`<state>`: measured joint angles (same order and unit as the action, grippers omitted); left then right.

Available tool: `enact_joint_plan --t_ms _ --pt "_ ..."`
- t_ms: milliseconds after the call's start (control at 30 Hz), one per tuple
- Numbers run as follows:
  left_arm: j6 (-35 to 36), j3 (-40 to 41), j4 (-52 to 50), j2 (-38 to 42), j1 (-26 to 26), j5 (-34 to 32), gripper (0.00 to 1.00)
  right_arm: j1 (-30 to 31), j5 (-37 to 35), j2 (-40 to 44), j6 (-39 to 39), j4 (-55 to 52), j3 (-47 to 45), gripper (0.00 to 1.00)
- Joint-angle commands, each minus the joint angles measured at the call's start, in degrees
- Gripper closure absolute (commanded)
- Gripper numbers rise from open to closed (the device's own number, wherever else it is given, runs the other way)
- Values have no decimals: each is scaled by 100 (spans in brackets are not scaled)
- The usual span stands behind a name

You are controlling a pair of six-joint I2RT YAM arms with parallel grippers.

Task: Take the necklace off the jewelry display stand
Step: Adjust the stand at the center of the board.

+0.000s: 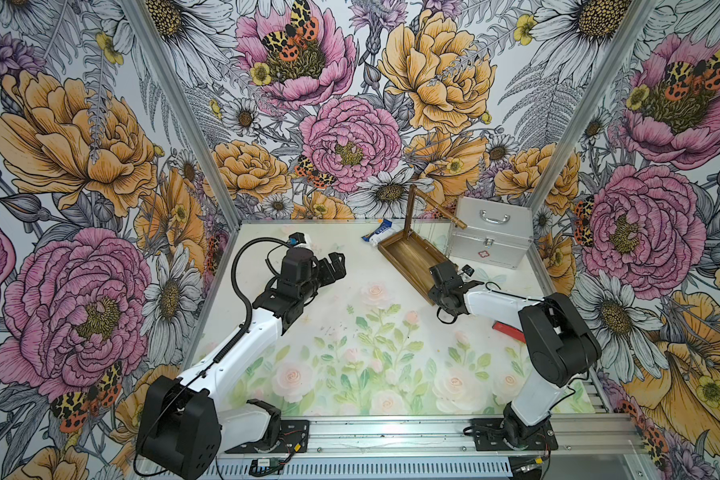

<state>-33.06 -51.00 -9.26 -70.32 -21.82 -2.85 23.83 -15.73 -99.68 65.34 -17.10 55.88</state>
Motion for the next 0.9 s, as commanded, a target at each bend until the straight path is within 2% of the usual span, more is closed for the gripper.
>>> enact_joint_plan --t_ms 0,100,167,500,867 --pt "-49 -164 -65 9 59 162 1 25 -162 -176 -232 23 232 68" --pt "-68 -165 -61 -14 73 196 1 30 -61 -295 -379 25 335 78" --pt "-78 -172 -59 -8 73 215 1 32 -33 -353 -403 28 354 81" --pt "-74 -164 -60 18 94 215 1 33 69 -473 -679 30 498 85" --pt "-129 -139 -68 44 152 164 1 34 527 -778 -1391 21 927 88"
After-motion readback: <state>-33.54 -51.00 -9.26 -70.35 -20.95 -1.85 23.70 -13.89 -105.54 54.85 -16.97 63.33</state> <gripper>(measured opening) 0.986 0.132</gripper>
